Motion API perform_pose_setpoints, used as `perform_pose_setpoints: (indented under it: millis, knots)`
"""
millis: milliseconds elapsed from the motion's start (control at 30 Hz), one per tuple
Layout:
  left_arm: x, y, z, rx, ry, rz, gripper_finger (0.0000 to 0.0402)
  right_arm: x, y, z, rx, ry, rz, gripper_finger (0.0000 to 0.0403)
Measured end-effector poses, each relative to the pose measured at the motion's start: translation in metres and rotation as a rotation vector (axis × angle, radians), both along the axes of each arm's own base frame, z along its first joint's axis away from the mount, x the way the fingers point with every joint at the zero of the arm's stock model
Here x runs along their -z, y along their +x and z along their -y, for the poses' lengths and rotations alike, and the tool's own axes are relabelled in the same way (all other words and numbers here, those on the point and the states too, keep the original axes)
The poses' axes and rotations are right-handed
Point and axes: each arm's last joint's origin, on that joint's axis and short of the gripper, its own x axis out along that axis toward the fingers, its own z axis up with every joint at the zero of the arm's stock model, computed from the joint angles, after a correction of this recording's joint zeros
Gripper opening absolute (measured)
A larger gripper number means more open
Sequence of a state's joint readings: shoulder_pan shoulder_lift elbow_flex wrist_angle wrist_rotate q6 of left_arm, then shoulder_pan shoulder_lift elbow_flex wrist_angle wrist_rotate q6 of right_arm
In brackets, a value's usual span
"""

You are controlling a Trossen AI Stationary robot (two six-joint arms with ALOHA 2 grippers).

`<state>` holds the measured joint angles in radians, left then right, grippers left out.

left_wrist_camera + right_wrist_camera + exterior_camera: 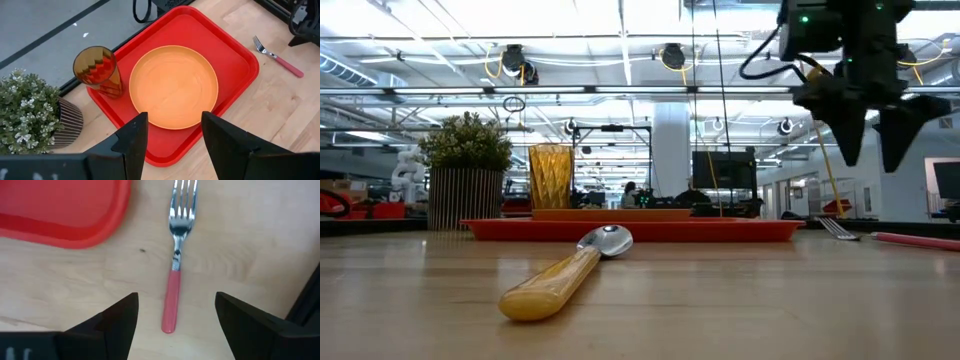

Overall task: Pick and place plate/cup/fork/spoon on tray
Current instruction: Put the red fork on the red tray

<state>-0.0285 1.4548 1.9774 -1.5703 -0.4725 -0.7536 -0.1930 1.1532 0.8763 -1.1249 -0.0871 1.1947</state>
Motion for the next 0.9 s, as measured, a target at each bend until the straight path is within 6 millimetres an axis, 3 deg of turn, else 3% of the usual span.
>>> perform_pose_setpoints:
  millis: [267,900]
  knots:
    - [0.0,0.0,0.002,-0.001,-0.015,0.007,0.0186,0.022,-0.007,-0.01,-0.038,0.002,-0.03,0.0254]
    - [0.0,0.0,0.002,-0.016,-0.041,0.023,0.0186,0.054,-0.005,-0.011,-0.033,-0.008,0.02,0.0254]
